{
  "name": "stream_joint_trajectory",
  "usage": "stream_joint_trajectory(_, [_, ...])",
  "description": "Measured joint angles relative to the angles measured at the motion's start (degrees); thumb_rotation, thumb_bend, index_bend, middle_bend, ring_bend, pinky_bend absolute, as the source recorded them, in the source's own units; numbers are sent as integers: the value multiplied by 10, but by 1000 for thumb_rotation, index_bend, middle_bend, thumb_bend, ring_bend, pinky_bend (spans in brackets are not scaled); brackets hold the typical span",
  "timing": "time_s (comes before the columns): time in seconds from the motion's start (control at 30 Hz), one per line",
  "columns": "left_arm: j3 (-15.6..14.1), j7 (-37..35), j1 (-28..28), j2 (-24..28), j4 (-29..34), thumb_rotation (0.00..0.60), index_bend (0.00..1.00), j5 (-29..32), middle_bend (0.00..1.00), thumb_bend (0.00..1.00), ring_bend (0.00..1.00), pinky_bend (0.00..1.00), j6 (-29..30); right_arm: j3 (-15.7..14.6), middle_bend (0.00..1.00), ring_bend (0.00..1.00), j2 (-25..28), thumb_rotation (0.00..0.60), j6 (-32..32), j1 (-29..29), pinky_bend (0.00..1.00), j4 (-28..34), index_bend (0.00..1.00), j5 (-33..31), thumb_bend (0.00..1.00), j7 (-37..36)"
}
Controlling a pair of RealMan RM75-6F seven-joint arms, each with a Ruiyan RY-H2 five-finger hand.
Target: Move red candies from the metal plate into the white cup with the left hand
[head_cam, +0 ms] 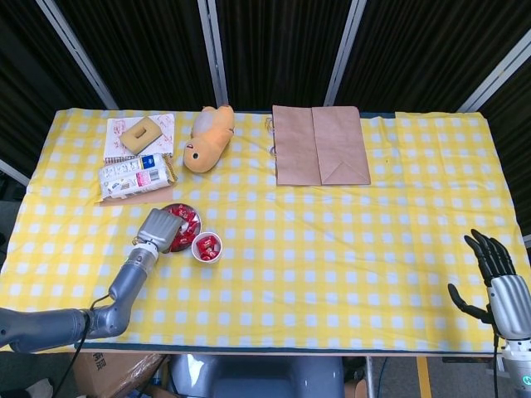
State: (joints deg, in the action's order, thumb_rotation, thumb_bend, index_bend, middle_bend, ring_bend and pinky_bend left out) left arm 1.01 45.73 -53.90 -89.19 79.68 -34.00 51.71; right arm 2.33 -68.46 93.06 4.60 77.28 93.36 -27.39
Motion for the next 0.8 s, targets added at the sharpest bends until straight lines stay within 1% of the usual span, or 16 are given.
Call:
stream_joint_trajectory(0.23, [3, -14, 6, 11, 9, 600, 608, -20, 1000, 423, 1000, 988, 8, 0, 0, 0, 0, 600, 1, -1, 0, 0, 0, 0, 424, -1])
stream_joint_trajectory(0.4, [16, -33, 10, 32, 33, 600, 604, -38, 1000, 423, 1000, 988, 24, 0, 0, 0, 0, 600, 1, 0, 0, 0, 0, 0, 423, -1])
stream_joint_trajectory(0.67, [51, -76, 17, 87, 126, 600, 583, -91, 1000, 421, 1000, 988, 55, 0, 0, 0, -1, 600, 1, 0, 0, 0, 0, 1, 423, 1])
stream_joint_trajectory(0.8, [57, -87, 19, 102, 166, 600, 577, -124, 1000, 419, 1000, 988, 64, 1, 0, 0, -1, 600, 2, -1, 0, 0, 0, 1, 424, 1])
